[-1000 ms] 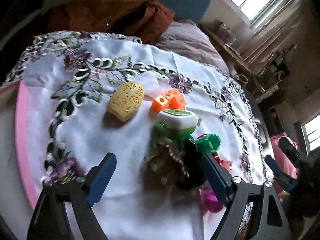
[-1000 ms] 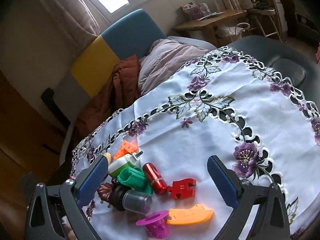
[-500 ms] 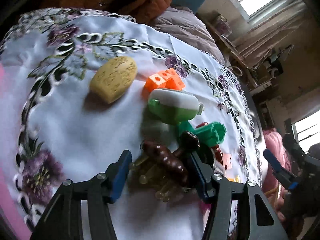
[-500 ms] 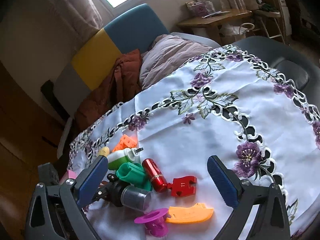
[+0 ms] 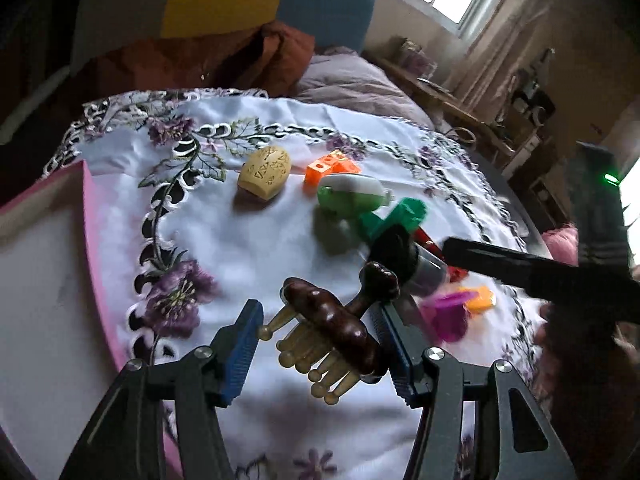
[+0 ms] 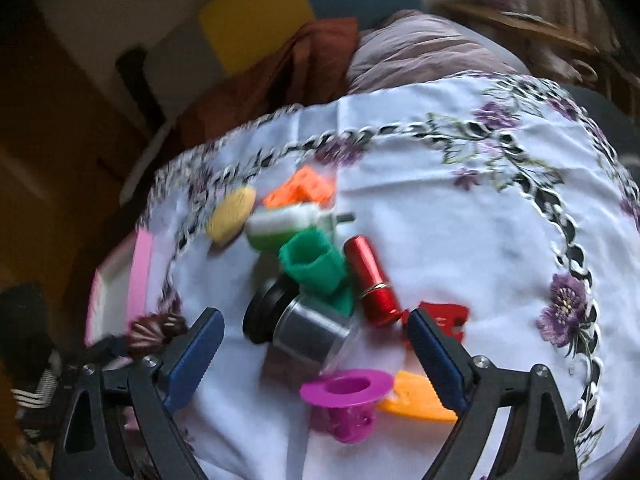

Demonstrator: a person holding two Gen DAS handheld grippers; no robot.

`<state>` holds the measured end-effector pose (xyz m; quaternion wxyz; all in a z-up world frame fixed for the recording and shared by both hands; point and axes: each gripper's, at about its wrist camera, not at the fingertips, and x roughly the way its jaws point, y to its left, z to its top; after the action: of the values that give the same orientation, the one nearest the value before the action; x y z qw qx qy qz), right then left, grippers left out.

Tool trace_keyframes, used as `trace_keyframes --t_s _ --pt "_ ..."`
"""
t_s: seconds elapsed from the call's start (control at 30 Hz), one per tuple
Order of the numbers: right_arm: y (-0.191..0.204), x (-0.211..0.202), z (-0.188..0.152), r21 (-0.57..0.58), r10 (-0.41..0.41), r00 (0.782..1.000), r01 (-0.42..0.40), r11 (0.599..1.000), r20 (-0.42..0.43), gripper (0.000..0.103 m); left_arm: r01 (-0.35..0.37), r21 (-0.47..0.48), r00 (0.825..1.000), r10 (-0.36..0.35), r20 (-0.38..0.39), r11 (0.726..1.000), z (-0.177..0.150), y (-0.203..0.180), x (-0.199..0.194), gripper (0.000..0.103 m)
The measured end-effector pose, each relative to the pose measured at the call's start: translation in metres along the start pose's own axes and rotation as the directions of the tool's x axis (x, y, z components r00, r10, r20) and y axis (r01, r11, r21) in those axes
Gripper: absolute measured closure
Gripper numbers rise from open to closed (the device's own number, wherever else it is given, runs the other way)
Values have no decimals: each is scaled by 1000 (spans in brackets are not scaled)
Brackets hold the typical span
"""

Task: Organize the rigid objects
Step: 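Carry the comb into the tray and open the left gripper while the right gripper grasps the black-lidded clear cup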

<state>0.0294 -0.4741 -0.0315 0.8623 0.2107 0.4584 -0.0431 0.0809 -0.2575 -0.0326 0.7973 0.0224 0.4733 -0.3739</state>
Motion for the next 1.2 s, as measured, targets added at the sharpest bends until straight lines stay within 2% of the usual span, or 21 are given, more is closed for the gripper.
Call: trace_keyframes --t_s 0.13,0.27,0.3,0.33,0.37,0.4,0.5,0.6,0.73,0.9,0.97,1.03,1.1,1.2 --pt "24 10 -1 -132 -59 998 54 990 -34 8 9 -3 1000 -9 12 1000 -10 4 -18 44" --pt "45 29 -1 -274 -158 986 136 952 -61 8 25 -47 999 -24 26 999 -21 17 -36 44" --pt "49 36 -2 -306 -178 982 148 940 -71 11 24 -57 999 -22 30 998 -23 19 -41 44" --pt "51 41 -2 -326 -188 979 152 933 -80 17 29 -68 999 -27 36 997 -25 23 -47 44" --pt "52 47 -4 -344 -206 975 163 925 -89 30 34 -83 998 -30 51 996 -27 30 -55 44" --pt "54 50 -6 -360 -218 972 173 917 -88 33 27 -95 998 -21 66 995 -29 35 -62 44" --pt "59 49 -10 -382 -196 978 155 911 -71 42 -19 -123 995 31 97 992 -36 57 -79 44" --pt "59 48 -11 -376 -181 980 139 916 -79 42 -91 -166 987 111 113 982 -40 91 -93 44" --pt "58 50 -8 -350 -156 983 115 930 -91 42 -207 -237 969 233 87 949 -39 147 -97 44" --pt "58 51 -8 -344 -151 984 110 933 -97 42 -300 -297 942 331 56 906 -26 203 -88 44" --pt "57 51 -8 -344 -150 984 108 933 -99 42 -304 -322 939 339 58 897 -19 220 -85 44" --pt "58 52 -10 -352 -153 983 109 930 -98 42 -332 -338 927 370 53 880 -12 231 -81 44" --pt "60 53 -11 -363 -157 983 112 925 -96 43 -344 -325 924 378 49 881 -4 237 -74 44" --pt "63 54 -13 -381 -163 982 115 917 -94 43 -375 -319 910 411 52 871 5 243 -71 43"
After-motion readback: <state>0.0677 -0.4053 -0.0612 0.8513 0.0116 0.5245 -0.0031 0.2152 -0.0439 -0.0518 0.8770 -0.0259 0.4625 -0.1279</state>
